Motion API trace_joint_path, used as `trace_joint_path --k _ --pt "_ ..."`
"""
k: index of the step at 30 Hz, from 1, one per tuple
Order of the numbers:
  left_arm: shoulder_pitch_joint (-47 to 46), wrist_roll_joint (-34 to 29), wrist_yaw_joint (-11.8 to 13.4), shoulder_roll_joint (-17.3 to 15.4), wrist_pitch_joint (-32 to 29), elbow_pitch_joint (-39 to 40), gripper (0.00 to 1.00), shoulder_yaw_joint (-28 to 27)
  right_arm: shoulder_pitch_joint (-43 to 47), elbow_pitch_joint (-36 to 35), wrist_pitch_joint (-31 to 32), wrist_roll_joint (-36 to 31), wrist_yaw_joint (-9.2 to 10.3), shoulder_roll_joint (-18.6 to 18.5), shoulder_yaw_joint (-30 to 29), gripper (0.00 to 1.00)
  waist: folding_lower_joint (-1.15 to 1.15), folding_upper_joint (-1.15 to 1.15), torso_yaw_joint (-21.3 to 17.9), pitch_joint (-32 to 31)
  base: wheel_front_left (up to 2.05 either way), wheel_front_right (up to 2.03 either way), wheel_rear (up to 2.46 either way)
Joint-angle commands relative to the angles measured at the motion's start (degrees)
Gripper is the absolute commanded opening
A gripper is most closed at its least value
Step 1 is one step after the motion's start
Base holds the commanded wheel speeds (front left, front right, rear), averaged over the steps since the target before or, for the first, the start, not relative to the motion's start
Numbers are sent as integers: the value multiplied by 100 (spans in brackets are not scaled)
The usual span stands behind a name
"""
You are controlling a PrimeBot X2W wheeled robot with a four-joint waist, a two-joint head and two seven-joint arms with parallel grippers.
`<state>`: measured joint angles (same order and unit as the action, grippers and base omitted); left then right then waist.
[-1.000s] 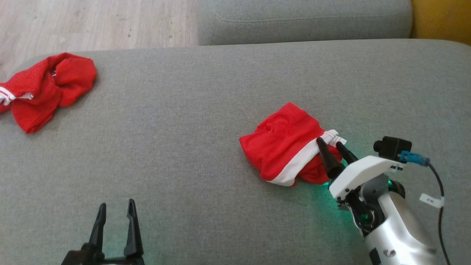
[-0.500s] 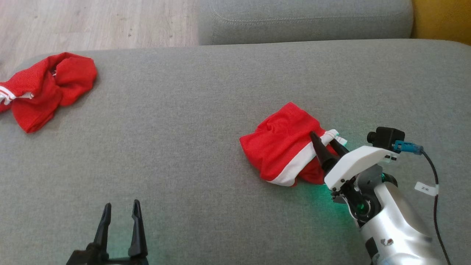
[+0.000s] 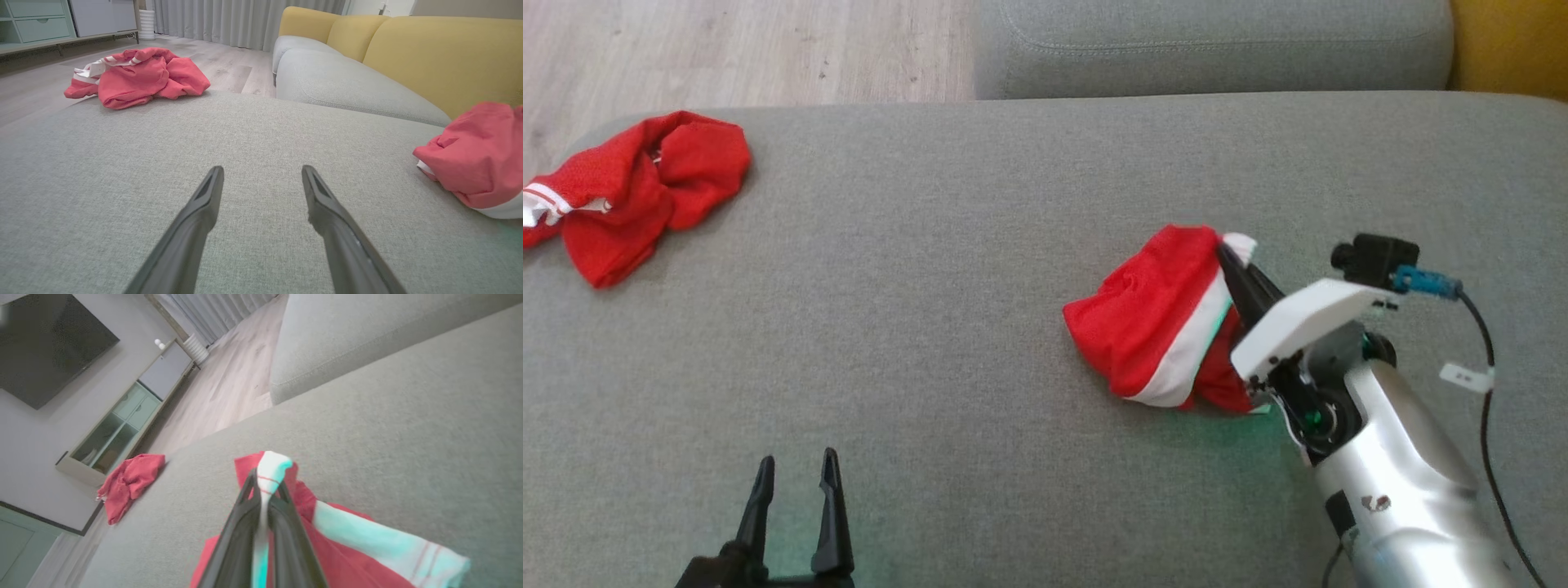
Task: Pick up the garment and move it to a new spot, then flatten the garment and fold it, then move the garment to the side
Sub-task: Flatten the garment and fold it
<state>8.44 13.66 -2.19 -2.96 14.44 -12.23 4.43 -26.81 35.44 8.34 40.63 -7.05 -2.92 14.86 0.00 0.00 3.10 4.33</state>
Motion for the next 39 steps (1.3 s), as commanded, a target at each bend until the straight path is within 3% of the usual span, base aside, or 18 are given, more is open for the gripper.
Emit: trace_joint_path --k 1,12,17,33,39 --pt "-230 73 11 8 56 144 100 -117 -316 -423 69 102 -44 4 201 0 0 0 12 -24 0 0 0" --pt "-207 249 126 8 56 204 100 39 -849 -2207 812 792 -44 4 963 0 0 0 103 -159 0 0 0" --pt "-218 342 175 8 56 191 100 133 -1387 -2571 846 1332 -44 4 1053 0 0 0 170 -265 0 0 0" --pt "-164 553 347 8 56 174 100 411 -3339 -1352 -801 3079 -44 4 1675 0 0 0 320 -426 0 0 0" --pt "-111 580 414 8 56 239 100 366 -2990 -690 -997 3050 -44 4 1647 0 0 0 233 -436 0 0 0"
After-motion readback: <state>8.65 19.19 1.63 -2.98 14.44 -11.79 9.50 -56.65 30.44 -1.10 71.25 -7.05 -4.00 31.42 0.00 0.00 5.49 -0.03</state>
